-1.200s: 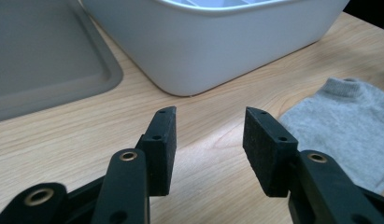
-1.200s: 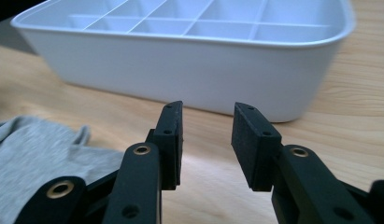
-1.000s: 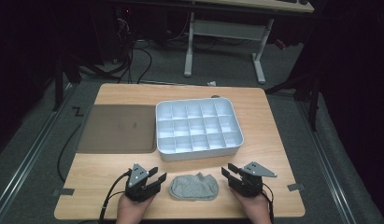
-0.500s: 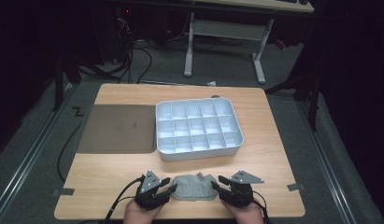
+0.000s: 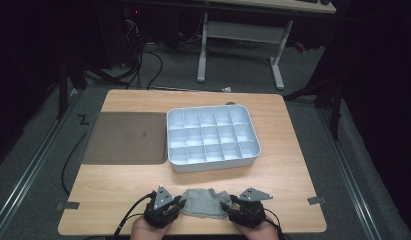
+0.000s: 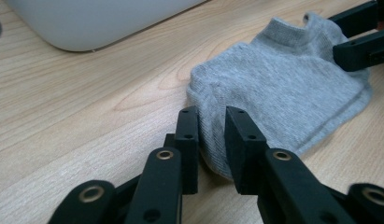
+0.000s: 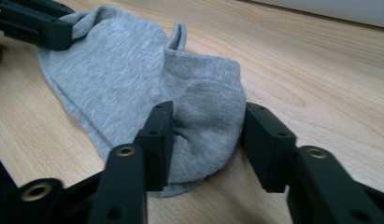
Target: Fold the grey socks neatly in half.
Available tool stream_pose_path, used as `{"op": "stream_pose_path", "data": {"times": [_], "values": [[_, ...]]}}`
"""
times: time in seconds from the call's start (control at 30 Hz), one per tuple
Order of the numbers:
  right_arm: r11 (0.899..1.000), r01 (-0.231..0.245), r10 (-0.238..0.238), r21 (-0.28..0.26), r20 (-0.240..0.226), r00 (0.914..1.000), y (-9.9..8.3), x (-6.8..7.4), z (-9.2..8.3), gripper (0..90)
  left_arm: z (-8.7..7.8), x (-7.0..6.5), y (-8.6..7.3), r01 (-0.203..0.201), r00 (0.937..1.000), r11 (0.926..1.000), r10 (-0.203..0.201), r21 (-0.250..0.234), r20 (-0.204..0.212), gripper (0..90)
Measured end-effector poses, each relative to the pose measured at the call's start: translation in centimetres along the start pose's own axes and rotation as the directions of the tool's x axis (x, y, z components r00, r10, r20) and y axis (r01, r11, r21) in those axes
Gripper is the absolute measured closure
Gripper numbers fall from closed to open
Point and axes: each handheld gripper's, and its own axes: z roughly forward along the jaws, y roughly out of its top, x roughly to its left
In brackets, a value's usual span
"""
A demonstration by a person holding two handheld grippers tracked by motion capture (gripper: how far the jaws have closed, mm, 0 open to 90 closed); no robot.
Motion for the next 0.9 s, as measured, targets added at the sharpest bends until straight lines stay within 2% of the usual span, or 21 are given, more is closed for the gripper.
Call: {"op": "stream_pose_path", "data": {"times": [0.13, 0.17, 0.37, 0.47, 0.57, 0.63, 0.7, 0.77, 0.83, 0.9], "values": [[1.0, 0.009, -0.009, -0.006, -0.002, 1.0, -0.2, 0.4, 0.0, 67.4, -0.1, 0.0, -0.1, -0.002, 1.0, 1.0, 0.002, 0.002, -0.003, 79.4], [1.0, 0.007, -0.007, -0.008, -0.015, 0.9999, -0.3, 0.5, 0.0, 73.6, -0.1, 0.1, -0.1, -0.002, 1.0, 1.0, 0.002, 0.005, -0.003, 80.5], [1.0, 0.001, -0.001, -0.002, -0.051, 0.9987, -0.2, 0.4, 0.0, 82.9, -0.3, -0.1, -0.1, 0.004, 1.0, 1.0, -0.004, -0.006, -0.004, 81.7], [1.0, 0.004, -0.004, -0.004, -0.052, 0.9986, -0.1, 0.3, -0.1, 83.9, -0.4, -0.2, 0.0, -0.001, 1.0, 0.9998, 0.001, -0.018, -0.005, 80.4], [1.0, 0.001, -0.001, -0.009, -0.049, 0.9988, 0.0, 0.2, -0.3, 84.5, -0.8, -0.5, 0.3, -0.002, 0.9998, 0.9977, 0.001, -0.067, -0.017, 73.2], [1.0, 0.0, -0.001, -0.012, -0.05, 0.9988, 0.1, 0.1, -0.3, 84.6, -1.2, -0.8, 0.6, -0.02, 0.9996, 0.995, 0.019, -0.098, -0.019, 65.1], [1.0, 0.0, 0.0, -0.013, -0.05, 0.9988, 0.1, 0.1, -0.3, 84.6, -1.4, -1.3, 0.9, -0.032, 0.9995, 0.9921, 0.032, -0.121, -0.007, 63.9], [1.0, 0.004, -0.004, -0.013, -0.051, 0.9987, 0.1, 0.2, -0.3, 84.8, -1.1, -2.3, 1.4, -0.035, 0.9988, 0.991, 0.039, -0.129, 0.029, 64.5], [1.0, 0.006, -0.007, -0.014, -0.05, 0.9987, 0.2, 0.2, -0.3, 84.9, -0.8, -2.7, 1.6, -0.041, 0.9981, 0.9913, 0.046, -0.125, 0.04, 65.4], [1.0, 0.008, -0.009, -0.018, -0.057, 0.9983, 0.3, 0.3, -0.3, 85.0, 0.4, -3.6, 1.8, -0.066, 0.9957, 0.9939, 0.071, -0.089, 0.06, 69.7]]}}
